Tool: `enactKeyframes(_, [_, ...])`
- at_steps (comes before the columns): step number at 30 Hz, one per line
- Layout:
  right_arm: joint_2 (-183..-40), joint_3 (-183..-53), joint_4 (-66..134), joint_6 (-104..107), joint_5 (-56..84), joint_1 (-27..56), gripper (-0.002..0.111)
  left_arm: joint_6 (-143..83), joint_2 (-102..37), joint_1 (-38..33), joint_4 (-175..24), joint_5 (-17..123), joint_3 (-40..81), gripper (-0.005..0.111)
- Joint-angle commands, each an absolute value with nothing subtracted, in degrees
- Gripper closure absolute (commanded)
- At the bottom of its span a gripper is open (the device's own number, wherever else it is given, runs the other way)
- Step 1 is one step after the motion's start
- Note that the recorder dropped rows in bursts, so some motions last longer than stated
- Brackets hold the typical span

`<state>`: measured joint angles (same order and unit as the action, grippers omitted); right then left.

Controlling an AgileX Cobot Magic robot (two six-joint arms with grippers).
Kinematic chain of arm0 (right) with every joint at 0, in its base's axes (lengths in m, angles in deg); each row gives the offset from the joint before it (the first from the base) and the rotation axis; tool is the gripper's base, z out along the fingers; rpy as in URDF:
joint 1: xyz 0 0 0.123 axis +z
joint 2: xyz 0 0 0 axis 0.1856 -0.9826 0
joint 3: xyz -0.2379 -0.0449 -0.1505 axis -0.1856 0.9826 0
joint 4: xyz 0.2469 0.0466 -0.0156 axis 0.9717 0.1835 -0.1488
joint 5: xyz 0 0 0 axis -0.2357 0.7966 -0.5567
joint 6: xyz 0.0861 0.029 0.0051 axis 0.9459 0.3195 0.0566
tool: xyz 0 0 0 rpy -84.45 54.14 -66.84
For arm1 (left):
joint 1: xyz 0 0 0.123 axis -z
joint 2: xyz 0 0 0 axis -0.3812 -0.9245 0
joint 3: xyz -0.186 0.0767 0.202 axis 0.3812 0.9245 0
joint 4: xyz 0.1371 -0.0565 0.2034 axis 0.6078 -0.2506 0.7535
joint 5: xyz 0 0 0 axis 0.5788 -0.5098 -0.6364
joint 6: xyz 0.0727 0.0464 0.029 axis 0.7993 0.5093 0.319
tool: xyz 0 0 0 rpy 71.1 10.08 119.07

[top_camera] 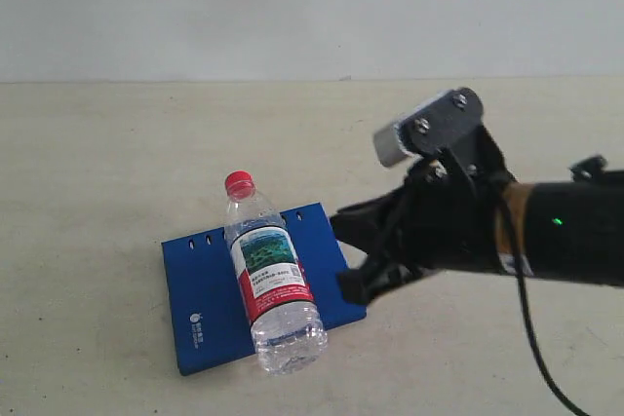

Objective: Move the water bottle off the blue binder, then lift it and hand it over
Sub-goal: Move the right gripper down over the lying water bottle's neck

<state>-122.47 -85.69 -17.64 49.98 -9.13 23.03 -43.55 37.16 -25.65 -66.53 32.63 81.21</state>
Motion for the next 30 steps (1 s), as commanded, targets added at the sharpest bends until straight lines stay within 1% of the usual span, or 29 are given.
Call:
enactKeyframes(1, [-127.89,-95.55,-13.29,49.31,-9.82,23.01,0.109,-43.48,37.33,-25.16,-66.75,32.71,81.23,0.102])
enactKeyframes(3, [-129.19,-100.59,-13.15,49.31,-5.89,23.01,0.108,-43.48,37.33,-25.16,-66.75,32.71,81.23,0.102])
enactKeyframes(4, [-131.37,-106.84,-15.51,49.20,1.37,23.13,0.104,-43.48,37.33,-25.16,-66.75,32.71,81.23,0.102])
enactKeyframes(5, [-132.60,-109.93,-17.24,49.31,4.40,23.13,0.100,-43.48,37.33,-25.16,-66.75,32.71,81.23,0.102])
enactKeyframes(6, [-136.17,-114.86,-18.15,49.69,11.56,23.20,0.087,-43.48,37.33,-25.16,-66.75,32.71,81.23,0.102])
enactKeyframes(7, [-138.02,-117.29,-18.15,49.69,14.23,23.20,0.079,-43.48,37.33,-25.16,-66.75,32.71,81.23,0.102])
enactKeyframes(8, [-141.39,-121.48,-18.15,49.69,16.35,23.25,0.061,-43.48,37.33,-25.16,-66.75,32.71,81.23,0.102])
enactKeyframes(9, [-143.26,-123.32,-17.90,49.69,16.61,23.42,0.055,-43.48,37.33,-25.16,-66.75,32.71,81.23,0.102])
enactKeyframes(10, [-146.81,-126.54,-16.85,49.69,17.56,24.26,0.051,-43.48,37.33,-25.16,-66.75,32.71,81.23,0.102])
enactKeyframes(13, [-154.33,-134.47,-16.85,49.49,21.19,27.31,0.052,-43.48,37.33,-25.16,-66.75,32.71,81.23,0.102])
enactKeyframes(18, [-164.64,-144.49,-9.39,46.75,30.37,28.21,0.052,-43.48,37.33,-25.16,-66.75,32.71,81.23,0.102])
enactKeyframes(24, [-167.65,-146.58,12.22,24.05,32.80,28.21,0.052,-43.48,37.33,-25.16,-66.75,32.71,81.23,0.102])
enactKeyframes(30, [-167.65,-148.26,18.03,16.60,32.49,28.33,0.052,-43.48,37.33,-25.16,-66.75,32.71,81.23,0.102])
